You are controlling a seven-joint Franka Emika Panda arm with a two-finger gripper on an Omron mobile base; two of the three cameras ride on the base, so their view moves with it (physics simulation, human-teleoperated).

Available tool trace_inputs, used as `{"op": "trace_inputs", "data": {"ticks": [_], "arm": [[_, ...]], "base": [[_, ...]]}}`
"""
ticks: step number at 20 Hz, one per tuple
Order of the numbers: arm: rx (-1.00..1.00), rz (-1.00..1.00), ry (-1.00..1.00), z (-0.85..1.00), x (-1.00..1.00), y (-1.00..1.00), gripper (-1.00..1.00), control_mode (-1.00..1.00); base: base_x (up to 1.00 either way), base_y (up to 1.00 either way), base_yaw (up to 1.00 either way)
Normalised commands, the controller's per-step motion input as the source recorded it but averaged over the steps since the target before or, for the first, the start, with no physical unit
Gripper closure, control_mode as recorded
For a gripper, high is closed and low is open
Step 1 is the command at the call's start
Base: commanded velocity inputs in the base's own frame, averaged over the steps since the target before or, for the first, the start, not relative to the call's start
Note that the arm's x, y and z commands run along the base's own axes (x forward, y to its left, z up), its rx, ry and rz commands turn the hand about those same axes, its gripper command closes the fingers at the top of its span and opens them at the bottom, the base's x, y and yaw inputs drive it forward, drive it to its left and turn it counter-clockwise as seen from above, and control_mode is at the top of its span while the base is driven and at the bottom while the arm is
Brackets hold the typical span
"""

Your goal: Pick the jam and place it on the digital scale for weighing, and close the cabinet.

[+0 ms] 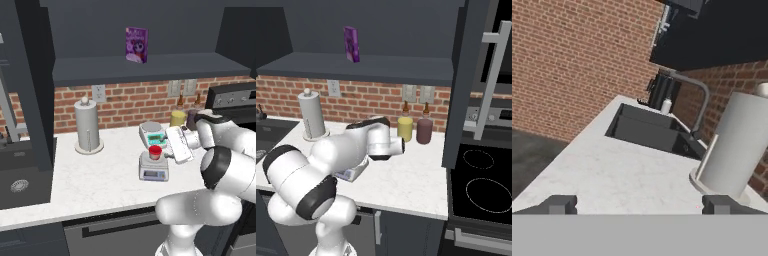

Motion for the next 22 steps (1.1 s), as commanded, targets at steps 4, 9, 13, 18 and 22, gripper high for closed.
{"op": "trace_inputs", "data": {"ticks": [4,9,13,18,22], "arm": [[0.0,0.0,-0.18,0.54,-0.27,0.0,-1.0,-1.0],[0.0,0.0,-0.22,0.5,-0.31,0.0,-1.0,-1.0],[0.0,0.0,-0.35,0.62,-0.34,0.0,-1.0,-1.0],[0.07,0.0,-0.24,0.64,-0.37,-0.06,-1.0,-1.0],[0.06,0.0,-0.28,0.34,-0.69,-0.38,-1.0,-1.0]], "base": [[0.0,0.0,0.0],[0.0,0.0,0.0],[0.0,0.0,0.0],[0.0,0.0,0.0],[0.0,0.0,0.0]]}}
